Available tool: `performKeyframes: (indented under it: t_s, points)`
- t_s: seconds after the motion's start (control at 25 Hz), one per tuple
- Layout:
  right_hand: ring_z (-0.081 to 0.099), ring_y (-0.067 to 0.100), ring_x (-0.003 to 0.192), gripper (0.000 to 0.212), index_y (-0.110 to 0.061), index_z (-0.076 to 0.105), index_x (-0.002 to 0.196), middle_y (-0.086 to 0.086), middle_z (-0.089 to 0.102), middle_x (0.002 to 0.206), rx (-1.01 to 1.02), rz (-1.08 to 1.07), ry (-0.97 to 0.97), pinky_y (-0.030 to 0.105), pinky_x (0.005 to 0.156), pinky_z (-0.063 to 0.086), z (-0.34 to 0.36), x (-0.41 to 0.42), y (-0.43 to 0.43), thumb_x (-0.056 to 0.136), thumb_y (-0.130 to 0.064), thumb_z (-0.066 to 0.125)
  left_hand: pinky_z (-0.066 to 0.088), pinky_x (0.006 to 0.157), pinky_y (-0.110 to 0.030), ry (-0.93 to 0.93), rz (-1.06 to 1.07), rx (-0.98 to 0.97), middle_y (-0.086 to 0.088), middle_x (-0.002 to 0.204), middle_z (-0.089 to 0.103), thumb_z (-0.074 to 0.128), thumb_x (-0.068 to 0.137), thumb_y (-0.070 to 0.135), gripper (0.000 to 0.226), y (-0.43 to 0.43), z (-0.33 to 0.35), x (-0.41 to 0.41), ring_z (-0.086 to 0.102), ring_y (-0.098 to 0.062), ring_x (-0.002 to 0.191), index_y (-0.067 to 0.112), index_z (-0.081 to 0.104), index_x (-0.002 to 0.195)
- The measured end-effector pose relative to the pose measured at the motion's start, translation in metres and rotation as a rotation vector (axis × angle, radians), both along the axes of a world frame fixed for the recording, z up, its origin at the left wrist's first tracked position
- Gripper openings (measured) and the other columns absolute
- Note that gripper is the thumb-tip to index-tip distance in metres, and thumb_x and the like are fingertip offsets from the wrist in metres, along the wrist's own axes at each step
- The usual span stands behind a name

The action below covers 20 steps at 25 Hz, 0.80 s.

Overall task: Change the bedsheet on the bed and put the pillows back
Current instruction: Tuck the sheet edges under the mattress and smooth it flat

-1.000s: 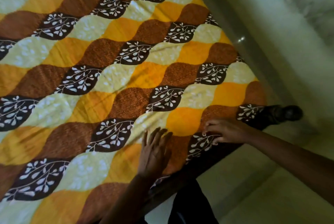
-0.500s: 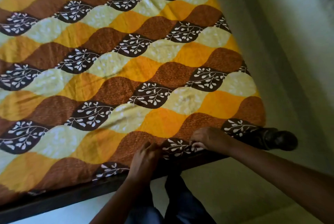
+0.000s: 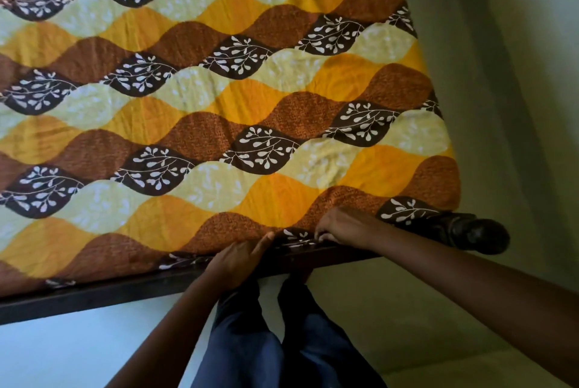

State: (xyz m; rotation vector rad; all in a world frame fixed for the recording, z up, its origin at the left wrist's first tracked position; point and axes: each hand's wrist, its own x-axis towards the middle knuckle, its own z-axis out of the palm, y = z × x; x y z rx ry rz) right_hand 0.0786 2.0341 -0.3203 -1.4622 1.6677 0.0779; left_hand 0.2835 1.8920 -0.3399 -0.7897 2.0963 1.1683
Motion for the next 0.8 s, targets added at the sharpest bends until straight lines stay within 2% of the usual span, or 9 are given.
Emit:
performKeyframes:
  t_s: [0.08, 0.16, 0.28, 0.36, 0.4, 0.48, 0.6, 0.68, 0.8]
  points:
    - [0.06, 0.019, 0.11, 0.031, -0.018, 0.061, 0.123, 0.001, 0.062, 0.125, 0.091, -0.099, -0.064, 0.027, 0.09, 0.046, 0.0, -0.001, 0.006, 0.096, -0.028, 0.049, 0.042, 0.099, -0.041, -0.068, -0.034, 0.035, -0.005, 0.119, 0.063, 0.005, 0.072, 0.087, 0.082, 0.003, 0.0, -0.002, 0.058, -0.022, 0.111, 0.04, 0.057, 0.114]
    - [0.054, 0.015, 0.118, 0.034, -0.021, 0.057, 0.127, -0.001, 0.057, 0.132, 0.142, -0.248, -0.213, 0.026, 0.092, 0.041, 0.003, 0.0, 0.02, 0.099, -0.031, 0.042, 0.041, 0.1, -0.038, -0.065, -0.094, 0.036, -0.005, 0.125, 0.06, 0.019, 0.082, 0.075, 0.065, 0.007, 0.008, -0.008, 0.054, -0.023, 0.116, 0.04, 0.05, 0.128]
    - [0.056, -0.003, 0.102, 0.028, -0.021, 0.062, 0.121, -0.007, 0.062, 0.122, -0.021, -0.496, -0.299, 0.008, 0.081, 0.04, 0.014, -0.002, 0.046, 0.096, -0.024, 0.05, 0.047, 0.077, -0.029, 0.094, -0.152, -0.165, -0.002, 0.105, 0.069, 0.039, 0.096, 0.045, 0.034, 0.014, 0.023, -0.006, 0.065, -0.017, 0.091, 0.033, 0.058, 0.121]
    - [0.055, -0.006, 0.092, 0.025, -0.021, 0.065, 0.115, -0.009, 0.064, 0.111, -0.161, -0.578, -0.134, 0.002, 0.073, 0.036, 0.02, -0.017, 0.065, 0.091, -0.018, 0.059, 0.049, 0.066, -0.029, 0.28, -0.089, -0.355, 0.001, 0.096, 0.071, 0.046, 0.095, 0.037, 0.026, 0.026, 0.031, -0.013, 0.066, -0.016, 0.081, 0.029, 0.064, 0.113]
    - [0.058, 0.002, 0.095, 0.028, -0.02, 0.066, 0.114, -0.006, 0.064, 0.11, -0.215, -0.558, -0.002, 0.005, 0.076, 0.037, 0.022, -0.027, 0.076, 0.087, -0.015, 0.064, 0.052, 0.066, -0.029, 0.367, -0.049, -0.361, 0.003, 0.098, 0.071, 0.049, 0.093, 0.036, 0.025, 0.036, 0.033, -0.024, 0.066, -0.016, 0.084, 0.028, 0.065, 0.11]
    - [0.06, 0.019, 0.102, 0.041, -0.015, 0.065, 0.115, 0.002, 0.064, 0.112, -0.216, -0.433, 0.243, 0.022, 0.079, 0.047, 0.022, -0.046, 0.092, 0.076, -0.006, 0.074, 0.053, 0.069, -0.03, 0.529, -0.096, -0.322, 0.004, 0.104, 0.069, 0.057, 0.086, 0.034, 0.026, 0.06, 0.028, -0.056, 0.064, -0.018, 0.091, 0.024, 0.067, 0.107]
    - [0.063, 0.027, 0.099, 0.037, -0.012, 0.066, 0.112, 0.008, 0.066, 0.109, -0.137, -0.271, 0.358, 0.038, 0.074, 0.055, 0.013, -0.059, 0.099, 0.077, -0.001, 0.069, 0.049, 0.059, -0.028, 0.659, -0.283, -0.404, 0.002, 0.091, 0.067, 0.067, 0.076, 0.035, 0.026, 0.088, 0.01, -0.106, 0.062, -0.021, 0.08, 0.022, 0.07, 0.098]
    - [0.062, 0.02, 0.094, 0.02, -0.015, 0.064, 0.106, 0.005, 0.065, 0.103, -0.08, -0.149, 0.428, 0.034, 0.072, 0.053, 0.011, -0.065, 0.097, 0.088, -0.012, 0.055, 0.046, 0.048, -0.026, 0.669, -0.381, -0.438, 0.001, 0.076, 0.064, 0.079, 0.066, 0.029, 0.023, 0.095, 0.002, -0.128, 0.06, -0.022, 0.068, 0.022, 0.07, 0.087]
    - [0.062, 0.016, 0.073, 0.012, -0.013, 0.064, 0.083, 0.001, 0.062, 0.079, -0.109, -0.188, 0.414, 0.023, 0.053, 0.038, 0.017, -0.069, 0.099, 0.083, -0.008, 0.053, 0.041, 0.04, -0.023, 0.703, -0.441, -0.352, -0.002, 0.064, 0.064, 0.086, 0.056, 0.015, 0.026, 0.098, -0.004, -0.138, 0.062, -0.023, 0.058, 0.018, 0.07, 0.076]
